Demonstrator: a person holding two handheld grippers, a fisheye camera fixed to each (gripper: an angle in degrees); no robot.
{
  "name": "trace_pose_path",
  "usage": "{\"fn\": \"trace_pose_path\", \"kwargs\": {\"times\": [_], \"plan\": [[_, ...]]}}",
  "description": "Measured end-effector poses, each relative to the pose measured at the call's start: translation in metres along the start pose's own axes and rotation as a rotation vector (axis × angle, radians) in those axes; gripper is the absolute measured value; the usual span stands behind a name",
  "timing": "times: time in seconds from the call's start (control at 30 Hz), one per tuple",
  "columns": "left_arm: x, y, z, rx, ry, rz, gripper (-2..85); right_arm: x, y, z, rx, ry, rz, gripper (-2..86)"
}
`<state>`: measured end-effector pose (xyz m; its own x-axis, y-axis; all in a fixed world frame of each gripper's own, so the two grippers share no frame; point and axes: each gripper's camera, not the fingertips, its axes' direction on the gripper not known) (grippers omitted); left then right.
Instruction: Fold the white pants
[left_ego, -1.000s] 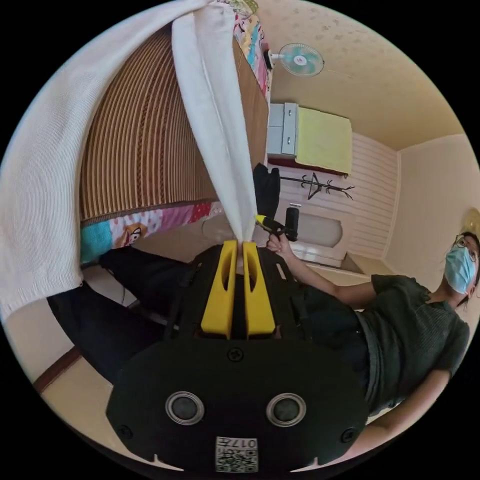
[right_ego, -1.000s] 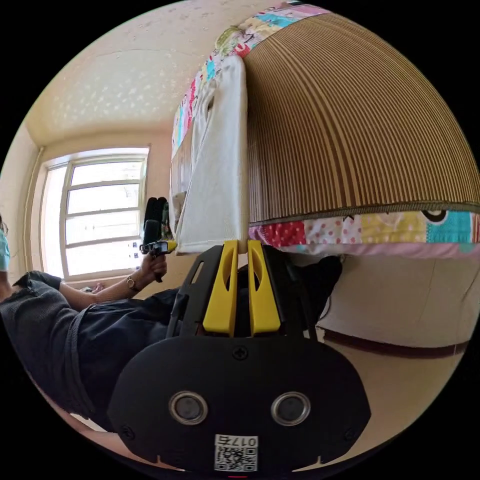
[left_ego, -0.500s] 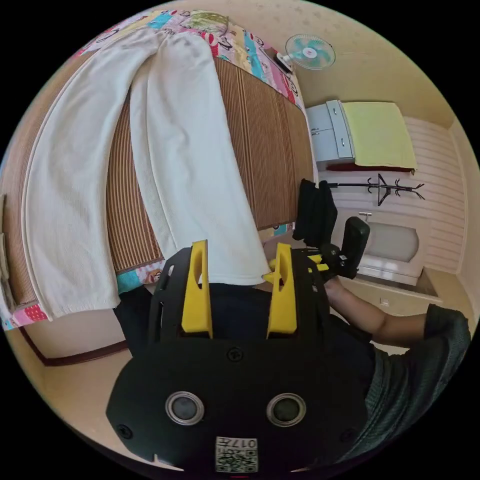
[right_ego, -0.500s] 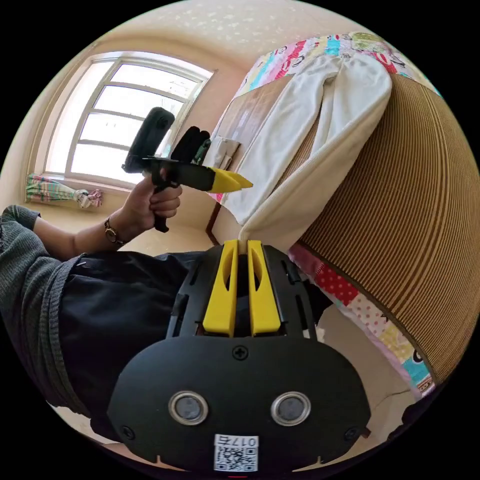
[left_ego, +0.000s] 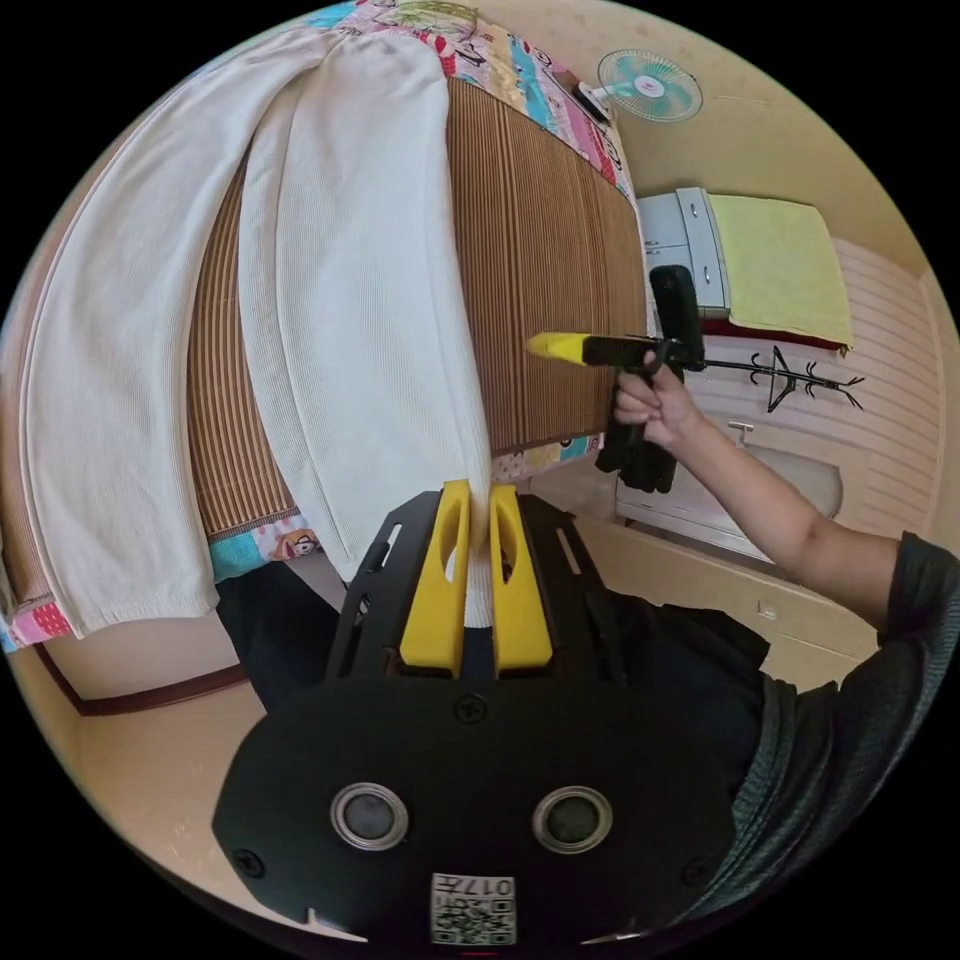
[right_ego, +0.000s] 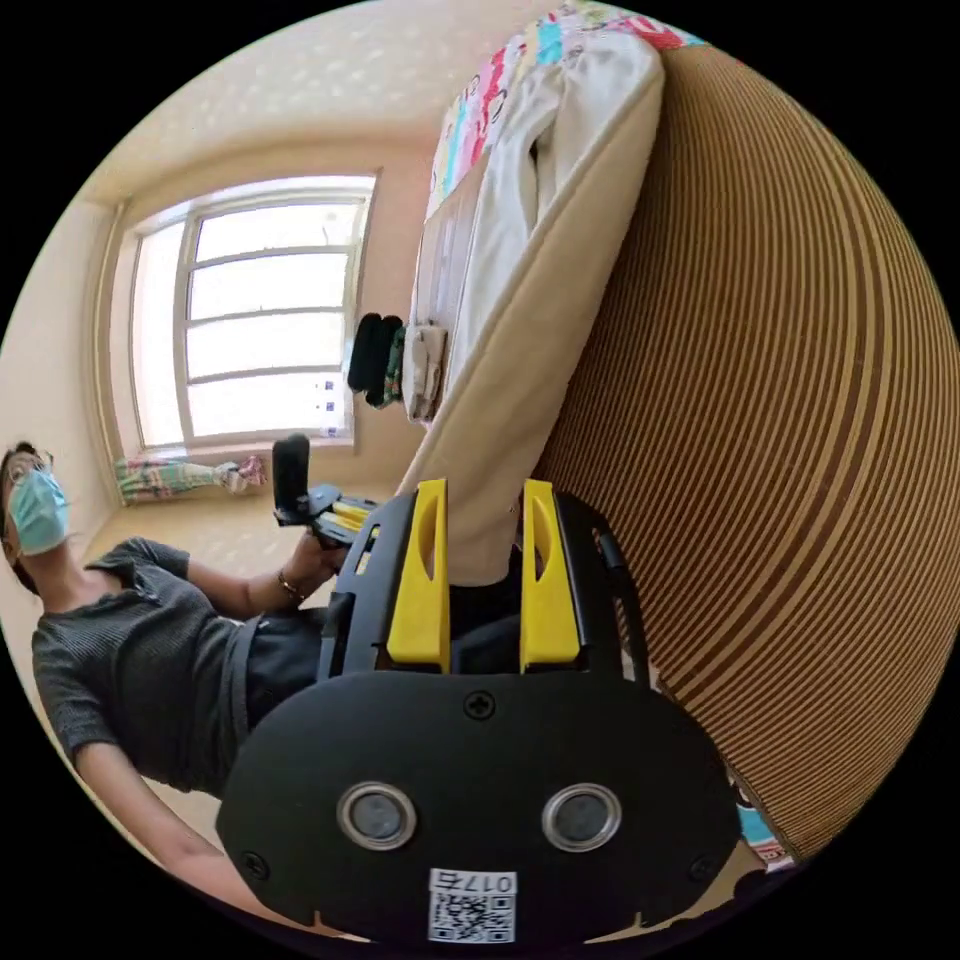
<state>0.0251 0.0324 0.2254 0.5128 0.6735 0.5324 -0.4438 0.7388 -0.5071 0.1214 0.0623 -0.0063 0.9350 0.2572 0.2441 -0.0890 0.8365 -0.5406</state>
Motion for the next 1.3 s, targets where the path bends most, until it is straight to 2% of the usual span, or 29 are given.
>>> {"fn": "trace_pose_path", "kwargs": {"times": [0.07, 0.1, 0.27, 0.6, 0.7, 0.73, 0.83, 0.93, 0.97, 1.03, 1.1, 1.17, 1.23, 1.3], "plan": [[-0.004, 0.005, 0.002, 0.014, 0.010, -0.001, 3.8, 0.033, -0.058, -0.033, 0.194, -0.036, 0.090, 14.2], [-0.008, 0.009, 0.004, 0.024, 0.020, 0.000, 3.8, 0.040, -0.073, -0.039, 0.229, -0.041, 0.110, 14.8], [-0.032, 0.027, 0.015, 0.068, 0.102, -0.034, 3.7, 0.085, -0.187, -0.054, 0.588, -0.281, 0.231, 18.4], [-0.102, 0.053, 0.001, 0.122, 0.293, -0.124, 3.5, 0.037, -0.338, -0.008, 0.658, -0.095, 0.162, 17.4], [-0.123, 0.063, -0.015, 0.145, 0.375, -0.123, 3.3, -0.006, -0.359, 0.000, 0.668, 0.162, 0.203, 9.8], [-0.132, 0.070, -0.023, 0.166, 0.434, -0.104, 3.3, -0.035, -0.365, 0.007, 0.659, 0.285, 0.153, 5.5], [-0.165, 0.094, -0.053, 0.253, 0.636, -0.067, 3.2, -0.130, -0.392, 0.043, 0.569, 0.622, -0.011, 3.9], [-0.210, 0.124, -0.094, 0.343, 0.744, -0.069, 3.3, -0.237, -0.429, 0.109, 0.465, 0.781, -0.209, 3.3], [-0.219, 0.131, -0.104, 0.364, 0.739, -0.072, 3.3, -0.279, -0.443, 0.147, 0.438, 0.892, -0.298, 3.1], [-0.264, 0.155, -0.142, 0.450, 0.680, -0.147, 3.4, -0.321, -0.464, 0.204, 0.426, 0.937, -0.358, 3.1], [-0.300, 0.168, -0.164, 0.467, 0.582, -0.231, 3.6, -0.338, -0.488, 0.253, 0.402, 0.856, -0.325, 3.2], [-0.332, 0.175, -0.180, 0.442, 0.417, -0.308, 3.6, -0.338, -0.502, 0.303, 0.387, 0.664, -0.282, 3.9], [-0.363, 0.177, -0.189, 0.366, 0.190, -0.363, 3.9, -0.335, -0.495, 0.337, 0.364, 0.619, -0.304, 4.7], [-0.378, 0.176, -0.187, 0.336, 0.157, -0.334, 4.0, -0.331, -0.473, 0.372, 0.301, 0.687, -0.367, 5.8]]}}
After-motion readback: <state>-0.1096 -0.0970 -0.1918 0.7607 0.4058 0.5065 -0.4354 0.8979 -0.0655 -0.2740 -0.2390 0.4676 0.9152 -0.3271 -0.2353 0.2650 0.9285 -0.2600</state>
